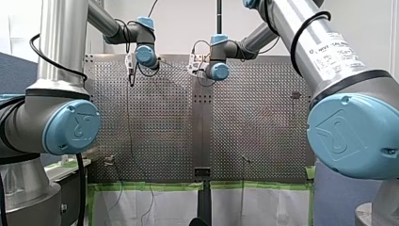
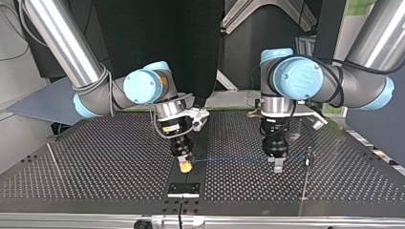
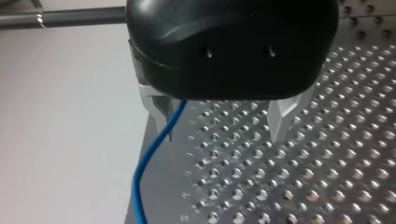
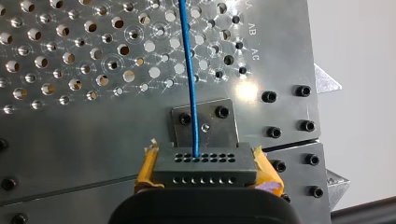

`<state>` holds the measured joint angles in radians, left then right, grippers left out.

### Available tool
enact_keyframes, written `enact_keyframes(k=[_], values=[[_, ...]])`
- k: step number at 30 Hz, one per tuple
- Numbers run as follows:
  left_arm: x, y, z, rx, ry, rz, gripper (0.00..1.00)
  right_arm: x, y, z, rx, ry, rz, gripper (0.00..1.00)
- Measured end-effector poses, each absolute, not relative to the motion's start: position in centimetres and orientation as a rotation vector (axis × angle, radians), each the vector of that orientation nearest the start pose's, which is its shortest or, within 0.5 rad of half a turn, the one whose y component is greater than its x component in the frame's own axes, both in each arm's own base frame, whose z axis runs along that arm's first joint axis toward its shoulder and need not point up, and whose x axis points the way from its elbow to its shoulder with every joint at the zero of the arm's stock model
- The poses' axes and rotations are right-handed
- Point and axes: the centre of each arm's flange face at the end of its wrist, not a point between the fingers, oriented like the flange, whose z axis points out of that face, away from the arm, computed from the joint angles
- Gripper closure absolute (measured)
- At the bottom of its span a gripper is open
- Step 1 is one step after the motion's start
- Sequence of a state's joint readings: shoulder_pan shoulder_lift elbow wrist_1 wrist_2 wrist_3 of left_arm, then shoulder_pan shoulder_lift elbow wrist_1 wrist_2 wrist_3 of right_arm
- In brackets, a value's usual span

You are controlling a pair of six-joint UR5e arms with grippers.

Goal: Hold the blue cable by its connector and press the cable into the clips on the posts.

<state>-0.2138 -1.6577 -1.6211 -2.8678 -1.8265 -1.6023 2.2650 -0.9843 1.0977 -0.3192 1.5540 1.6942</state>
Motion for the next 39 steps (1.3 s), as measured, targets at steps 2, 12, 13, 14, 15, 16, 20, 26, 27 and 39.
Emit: enact_keyframes(k=[2, 12, 13, 14, 15, 16, 20, 26, 27, 39], values=[[50.0, -22.0, 44.7, -0.080, 1.428, -0.038, 0.03, 57.9, -48.5, 39.5, 1.492, -0.795, 1.939, 1.00], [49.7, -22.4, 44.6, -0.067, 1.441, -0.039, 1.00, 57.8, -48.6, 39.5, 1.490, -0.797, 1.937, 1.00], [49.7, -22.3, 44.6, -0.067, 1.446, -0.029, 1.00, 57.7, -48.6, 39.5, 1.490, -0.797, 1.937, 1.00], [49.6, -22.3, 44.5, -0.068, 1.450, -0.021, 1.00, 57.7, -48.7, 39.5, 1.490, -0.797, 1.936, 1.00], [49.5, -22.3, 44.5, -0.071, 1.456, -0.010, 1.00, 57.7, -48.7, 39.4, 1.490, -0.797, 1.935, 1.00], [49.5, -22.2, 44.4, -0.074, 1.459, -0.003, 1.00, 57.7, -48.7, 39.4, 1.491, -0.798, 1.935, 1.00], [49.4, -22.0, 44.3, -0.092, 1.467, 0.026, 1.00, 57.6, -48.7, 39.3, 1.493, -0.798, 1.932, 1.00], [49.2, -21.5, 44.1, -0.129, 1.477, 0.064, 1.00, 57.5, -48.8, 39.2, 1.494, -0.799, 1.929, 1.00], [49.1, -21.5, 44.1, -0.136, 1.479, 0.072, 1.00, 57.5, -48.8, 39.1, 1.494, -0.800, 1.928, 1.00], [48.3, -22.3, 41.7, -0.095, 1.498, 0.086, 1.00, 57.1, -48.0, 36.0, 1.552, -0.834, 1.887, 1.00]])
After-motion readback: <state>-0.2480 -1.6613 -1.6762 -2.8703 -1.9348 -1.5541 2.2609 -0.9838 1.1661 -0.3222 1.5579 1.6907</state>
